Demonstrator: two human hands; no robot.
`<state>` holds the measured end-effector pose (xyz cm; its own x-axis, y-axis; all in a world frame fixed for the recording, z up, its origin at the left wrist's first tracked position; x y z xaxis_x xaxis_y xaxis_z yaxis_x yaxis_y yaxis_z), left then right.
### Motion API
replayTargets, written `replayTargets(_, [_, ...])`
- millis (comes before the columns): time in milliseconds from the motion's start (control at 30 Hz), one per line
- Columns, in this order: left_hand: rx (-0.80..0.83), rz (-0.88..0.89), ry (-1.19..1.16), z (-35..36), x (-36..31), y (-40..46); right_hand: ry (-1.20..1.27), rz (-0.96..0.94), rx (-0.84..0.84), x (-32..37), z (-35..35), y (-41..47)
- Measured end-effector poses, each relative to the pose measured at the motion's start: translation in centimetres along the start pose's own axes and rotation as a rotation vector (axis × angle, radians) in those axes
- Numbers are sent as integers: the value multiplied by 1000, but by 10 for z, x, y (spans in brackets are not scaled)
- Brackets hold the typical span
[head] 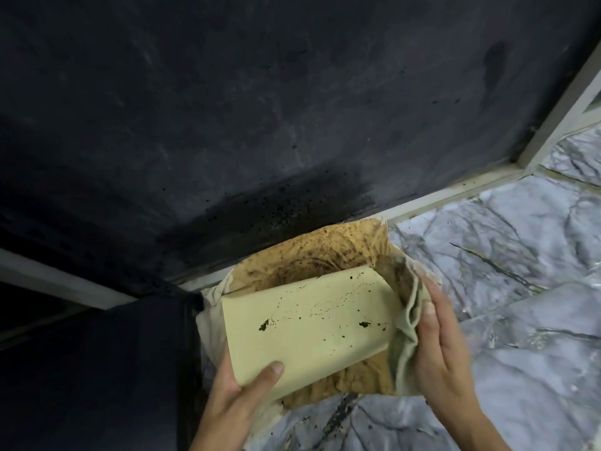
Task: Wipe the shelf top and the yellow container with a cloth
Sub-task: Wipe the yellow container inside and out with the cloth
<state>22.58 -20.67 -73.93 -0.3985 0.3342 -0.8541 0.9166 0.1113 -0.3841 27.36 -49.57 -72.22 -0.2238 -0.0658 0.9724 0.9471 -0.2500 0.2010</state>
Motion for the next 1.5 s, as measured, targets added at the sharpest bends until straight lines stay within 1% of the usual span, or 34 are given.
replayTargets(67, [21,23,14,3,-2,0,-67,-69,144,10,25,-6])
replayTargets(200, [87,118,73,12,-13,-3,-109,-50,412,1,81,-27])
replayTargets(300, [117,218,123,12,-28,-3,-230,-155,600,7,128,-36])
replayTargets(400, [109,246,141,11,-30,1,-319,-168,714,11,164,-22])
replayTargets(500, [85,259,101,10,-34,3,-544,-233,808,2,185,-19])
replayTargets(567, [65,241,75,10,-35,3,-612,-188,848,-8,188,-15])
replayTargets(633, [56,221,76,10,-30,3,-645,-134,849,-14,184,-10])
replayTargets(733, [36,160,37,7,-16,0,-741,-107,804,-24,171,-3])
replayTargets(900, [2,75,-59,5,1,-4,-852,-94,596,-39,139,10])
replayTargets(967, [-11,55,-63,3,7,-2,-880,-79,547,-43,126,18])
replayTargets(1100, [-17,1,-73,1,15,-1,-864,-42,448,-50,95,36])
replayTargets(1233, [-20,24,-50,0,0,4,-867,-55,317,-51,66,63])
replayTargets(1400, [-19,22,-58,2,2,5,-812,5,284,-66,55,72])
replayTargets(1500, [-8,17,-54,6,3,3,-733,64,211,-75,34,72])
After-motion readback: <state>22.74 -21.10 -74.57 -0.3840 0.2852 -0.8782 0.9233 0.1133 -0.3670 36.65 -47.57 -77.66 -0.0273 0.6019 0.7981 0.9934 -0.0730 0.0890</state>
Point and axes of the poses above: each hand's wrist, its own y-axis towards the middle knuckle, its own z-axis out of the palm, x = y × z, the point moved 9 cm from there along y, towards the middle knuckle, and after that the axes turned 14 degrees about y, right-handed, at the moved point
